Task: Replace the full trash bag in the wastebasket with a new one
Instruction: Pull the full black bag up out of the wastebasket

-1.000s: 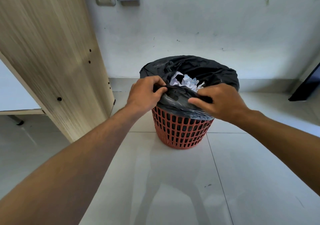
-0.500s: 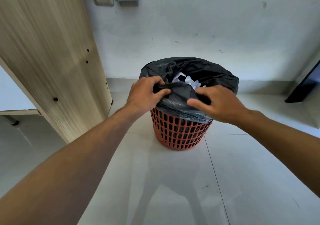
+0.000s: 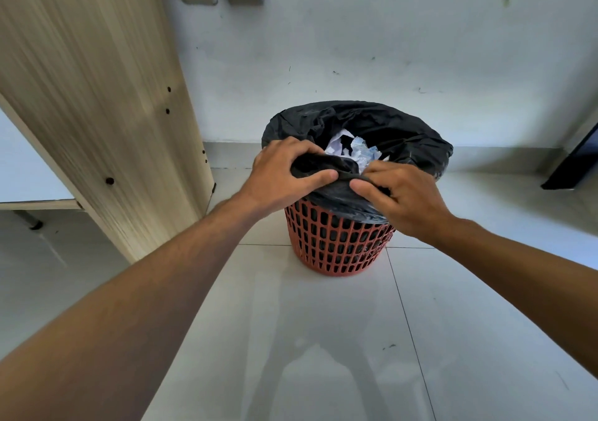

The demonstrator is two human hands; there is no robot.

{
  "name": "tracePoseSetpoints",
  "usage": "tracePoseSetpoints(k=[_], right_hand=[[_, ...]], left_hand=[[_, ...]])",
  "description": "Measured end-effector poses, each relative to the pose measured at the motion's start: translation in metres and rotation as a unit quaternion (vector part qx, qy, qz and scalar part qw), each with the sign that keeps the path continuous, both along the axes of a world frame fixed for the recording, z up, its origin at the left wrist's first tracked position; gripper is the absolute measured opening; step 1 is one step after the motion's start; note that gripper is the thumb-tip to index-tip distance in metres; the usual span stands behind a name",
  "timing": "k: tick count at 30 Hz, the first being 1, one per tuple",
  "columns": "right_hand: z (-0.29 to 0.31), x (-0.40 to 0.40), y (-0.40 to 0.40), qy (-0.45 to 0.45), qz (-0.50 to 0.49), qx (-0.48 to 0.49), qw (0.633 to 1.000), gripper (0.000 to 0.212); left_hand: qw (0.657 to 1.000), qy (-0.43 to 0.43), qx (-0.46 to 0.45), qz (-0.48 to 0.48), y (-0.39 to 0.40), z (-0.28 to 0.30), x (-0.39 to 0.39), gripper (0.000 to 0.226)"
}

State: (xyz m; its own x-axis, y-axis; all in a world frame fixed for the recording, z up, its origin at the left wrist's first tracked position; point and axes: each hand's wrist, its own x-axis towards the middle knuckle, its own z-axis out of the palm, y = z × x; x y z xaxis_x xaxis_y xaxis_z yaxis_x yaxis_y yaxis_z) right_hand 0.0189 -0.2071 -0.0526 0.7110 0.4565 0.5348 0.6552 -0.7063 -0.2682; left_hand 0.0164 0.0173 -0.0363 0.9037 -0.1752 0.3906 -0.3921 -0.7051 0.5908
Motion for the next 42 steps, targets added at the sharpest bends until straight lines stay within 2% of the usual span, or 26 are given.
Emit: tracePoseSetpoints(k=[4, 7, 9, 11, 13, 15, 17, 20, 24, 26, 29, 30, 32, 34, 38, 42], right_hand=[[0.003, 0.007, 0.007, -0.005, -0.016, 0.017, 1.0, 0.043], [0.019, 0.021, 0.008, 0.074, -0.051, 0.024, 0.996, 0.052], [0.031, 0.029, 0.007, 0.153, -0.058, 0.022, 0.986, 0.055], [0.035, 0.028, 0.004, 0.187, -0.032, 0.031, 0.981, 0.054], [0.03, 0.02, -0.001, 0.124, -0.008, 0.006, 0.992, 0.048], [0.019, 0.013, -0.008, 0.037, -0.01, -0.041, 0.998, 0.049], [0.011, 0.013, -0.014, -0.015, -0.015, -0.055, 0.998, 0.05], [0.01, 0.018, -0.012, -0.044, -0.032, -0.026, 0.998, 0.047], [0.023, 0.022, 0.008, 0.046, -0.044, -0.013, 0.998, 0.053], [0.032, 0.023, 0.017, 0.084, -0.026, -0.03, 0.996, 0.055], [0.036, 0.014, 0.018, 0.015, 0.005, -0.053, 0.999, 0.045], [0.034, 0.011, 0.015, -0.014, 0.007, -0.075, 0.997, 0.039], [0.026, 0.009, 0.005, -0.039, 0.0, -0.104, 0.994, 0.047], [0.02, 0.01, -0.003, -0.026, -0.004, -0.063, 0.998, 0.046], [0.019, 0.016, 0.005, 0.039, -0.064, 0.002, 0.997, 0.049], [0.029, 0.035, 0.016, 0.156, -0.145, 0.094, 0.973, 0.058]], left_hand=[[1.0, -0.006, 0.01, -0.004, 0.002, 0.0, -0.003, 0.072], [0.999, -0.01, 0.042, -0.005, 0.003, -0.001, -0.004, 0.078], [0.999, -0.014, 0.052, 0.001, 0.002, -0.003, -0.002, 0.067], [0.999, -0.018, 0.032, 0.012, 0.001, -0.003, 0.002, 0.04], [0.999, -0.024, 0.015, 0.044, 0.0, -0.002, 0.007, 0.016], [0.995, -0.027, 0.004, 0.091, 0.001, -0.003, 0.011, 0.013], [0.993, -0.032, -0.014, 0.116, 0.001, -0.004, 0.013, 0.013], [0.994, -0.041, -0.009, 0.105, -0.002, -0.004, 0.011, 0.028], [0.994, -0.032, 0.0, 0.101, -0.003, -0.004, 0.007, 0.059], [0.986, -0.008, -0.045, 0.159, 0.0, -0.004, 0.008, 0.075], [0.951, 0.098, -0.158, 0.247, 0.005, -0.001, 0.012, 0.092], [0.939, 0.124, -0.179, 0.265, 0.007, 0.0, 0.014, 0.09], [0.93, 0.142, -0.191, 0.28, 0.009, -0.002, 0.018, 0.078], [0.929, 0.143, -0.195, 0.28, 0.008, -0.004, 0.019, 0.066], [0.935, 0.138, -0.22, 0.242, 0.006, -0.002, 0.012, 0.069], [0.941, 0.144, -0.249, 0.181, 0.006, -0.003, 0.007, 0.078]])
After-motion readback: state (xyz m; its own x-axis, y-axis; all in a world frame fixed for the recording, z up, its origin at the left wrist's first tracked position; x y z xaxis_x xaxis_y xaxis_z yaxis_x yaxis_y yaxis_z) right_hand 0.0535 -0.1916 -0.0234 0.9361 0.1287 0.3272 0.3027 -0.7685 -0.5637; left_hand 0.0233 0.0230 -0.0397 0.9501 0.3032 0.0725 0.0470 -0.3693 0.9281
